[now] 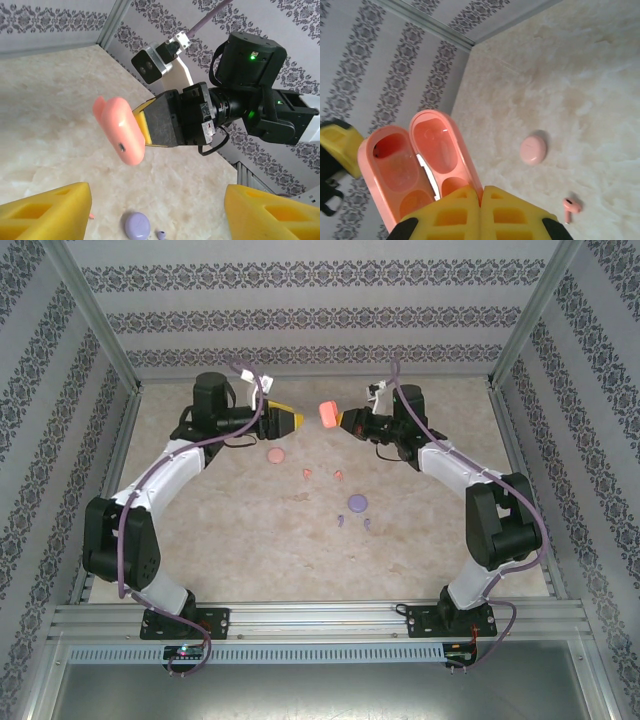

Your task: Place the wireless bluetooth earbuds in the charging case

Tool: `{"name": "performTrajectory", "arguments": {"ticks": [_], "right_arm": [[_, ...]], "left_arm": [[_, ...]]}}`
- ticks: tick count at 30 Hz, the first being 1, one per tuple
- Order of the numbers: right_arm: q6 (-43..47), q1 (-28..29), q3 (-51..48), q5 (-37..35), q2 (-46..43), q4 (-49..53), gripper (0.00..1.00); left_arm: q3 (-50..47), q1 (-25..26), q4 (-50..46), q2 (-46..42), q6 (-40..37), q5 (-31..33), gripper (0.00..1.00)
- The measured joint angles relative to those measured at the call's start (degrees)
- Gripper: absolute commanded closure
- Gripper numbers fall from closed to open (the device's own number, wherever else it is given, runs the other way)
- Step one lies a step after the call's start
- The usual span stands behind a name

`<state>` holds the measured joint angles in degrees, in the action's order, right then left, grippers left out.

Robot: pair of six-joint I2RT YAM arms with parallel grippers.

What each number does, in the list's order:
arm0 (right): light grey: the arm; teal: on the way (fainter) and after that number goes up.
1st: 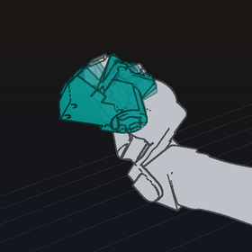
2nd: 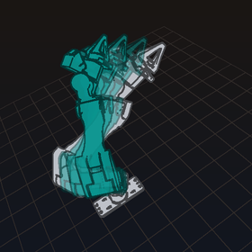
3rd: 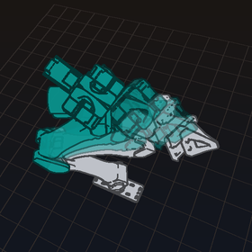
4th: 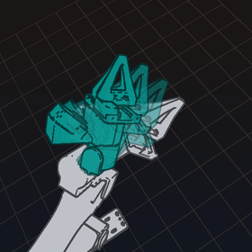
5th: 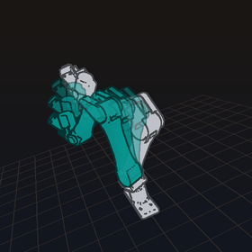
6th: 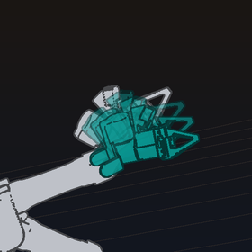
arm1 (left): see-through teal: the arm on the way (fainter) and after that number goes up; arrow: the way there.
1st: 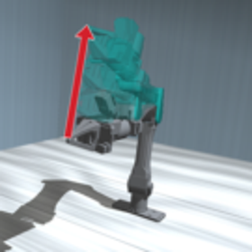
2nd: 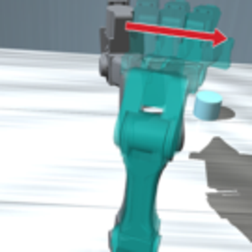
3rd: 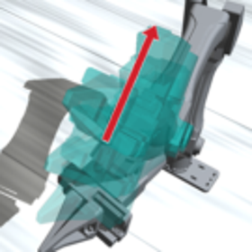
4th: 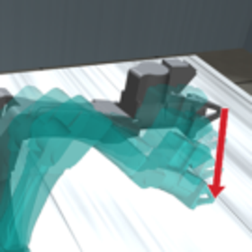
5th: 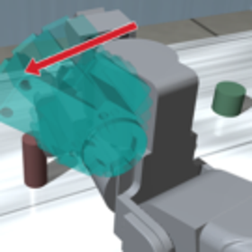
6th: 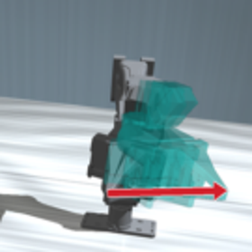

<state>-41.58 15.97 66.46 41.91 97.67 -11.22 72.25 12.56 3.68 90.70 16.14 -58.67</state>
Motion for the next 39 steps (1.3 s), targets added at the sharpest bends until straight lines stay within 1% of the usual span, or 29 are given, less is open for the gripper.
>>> {"name": "performTrajectory", "arguments": {"ticks": [4,9,13,16,20,25,32,39], "right_arm": [[10.1,0.3,5.7,-2.8,0.0,11.6,1.0],[22.7,2.0,13.0,-7.6,0.0,24.5,1.0],[30.6,3.8,17.7,-9.7,0.0,32.3,1.0],[34.6,4.6,20.4,-10.0,0.2,36.4,1.0],[37.5,4.6,23.1,-9.9,1.2,39.3,1.0],[39.3,5.3,24.9,-9.9,2.5,42.3,1.0],[40.5,7.0,27.6,-9.7,4.2,44.5,1.0],[41.0,8.5,30.8,-9.7,5.9,46.2,1.0]], "left_arm": [[7.7,-0.3,-9.5,2.1,-7.2,-0.8,0.26],[19.1,-0.3,-23.5,9.4,-16.4,-3.0,0.26],[26.9,-0.3,-34.9,16.0,-23.1,-4.9,0.26],[30.7,-0.3,-41.3,19.6,-27.1,-6.3,0.26],[32.9,-0.3,-46.9,22.1,-30.6,-8.3,0.28],[34.2,-0.3,-50.9,23.0,-33.4,-10.8,0.29],[35.3,-0.3,-53.5,23.1,-35.7,-13.7,0.31],[35.4,-0.3,-55.7,24.2,-37.6,-15.4,0.39]]}}
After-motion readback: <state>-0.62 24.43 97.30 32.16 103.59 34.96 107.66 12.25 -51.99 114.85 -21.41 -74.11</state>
